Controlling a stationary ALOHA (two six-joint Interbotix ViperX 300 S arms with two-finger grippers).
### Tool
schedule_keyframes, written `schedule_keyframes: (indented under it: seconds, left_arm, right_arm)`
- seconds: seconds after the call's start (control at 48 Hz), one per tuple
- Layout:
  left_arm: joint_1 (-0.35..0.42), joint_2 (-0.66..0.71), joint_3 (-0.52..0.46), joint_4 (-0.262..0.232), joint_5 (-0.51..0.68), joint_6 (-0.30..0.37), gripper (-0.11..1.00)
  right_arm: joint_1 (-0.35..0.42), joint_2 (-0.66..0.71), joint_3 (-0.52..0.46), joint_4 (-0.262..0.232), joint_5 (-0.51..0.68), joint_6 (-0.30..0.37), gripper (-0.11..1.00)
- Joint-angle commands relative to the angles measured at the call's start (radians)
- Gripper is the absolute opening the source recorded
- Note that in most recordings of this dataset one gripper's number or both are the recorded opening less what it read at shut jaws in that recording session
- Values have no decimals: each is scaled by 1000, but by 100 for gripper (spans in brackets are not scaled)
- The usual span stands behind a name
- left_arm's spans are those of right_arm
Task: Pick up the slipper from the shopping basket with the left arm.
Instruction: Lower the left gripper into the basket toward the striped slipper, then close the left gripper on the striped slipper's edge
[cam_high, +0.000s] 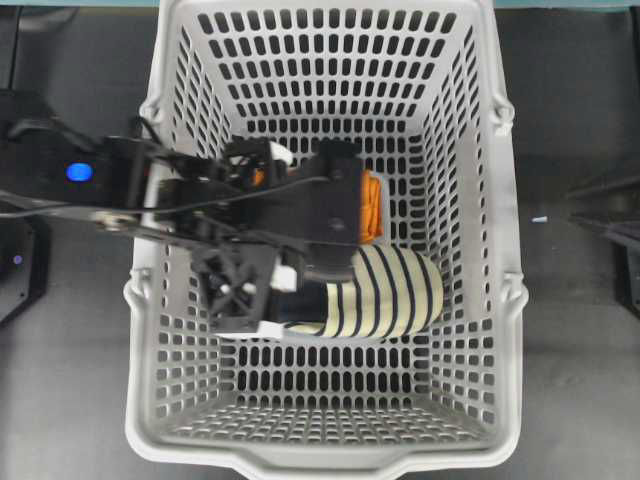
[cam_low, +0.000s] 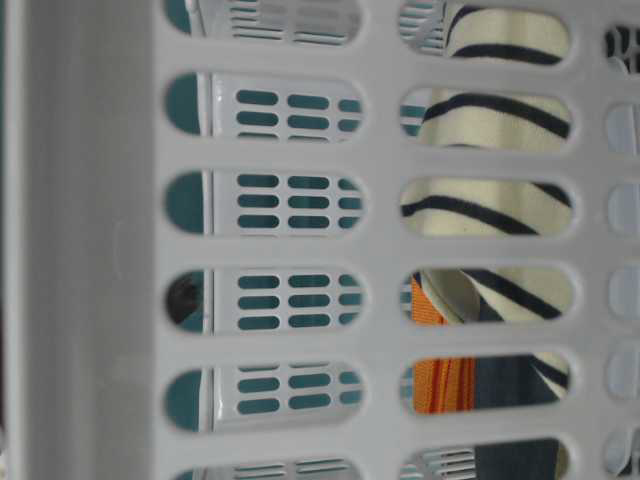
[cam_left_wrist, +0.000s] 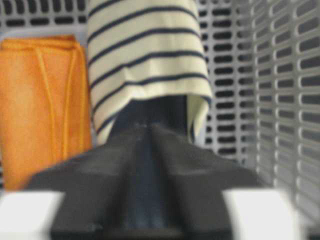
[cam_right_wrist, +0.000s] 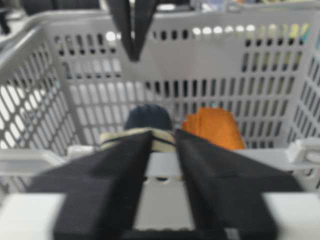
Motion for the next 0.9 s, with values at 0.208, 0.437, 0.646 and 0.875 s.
schedule_keyframes:
  seconds: [0.208,0.437,0.646,0.875]
  left_arm:
    - [-3,103,-117,3,37,-9,84]
    - [-9,204,-158,3,40,-20,90]
    - [-11,273,-149,3,40,-49,90]
    - [-12,333,-133,3,64,-54,90]
  right_arm:
    - [2,-20,-34,5,51,29,83]
    - [2,-48,-34,5,77,32,81]
    - [2,-54,-29,5,74,32,80]
    - [2,-54,-17,5,72,34,80]
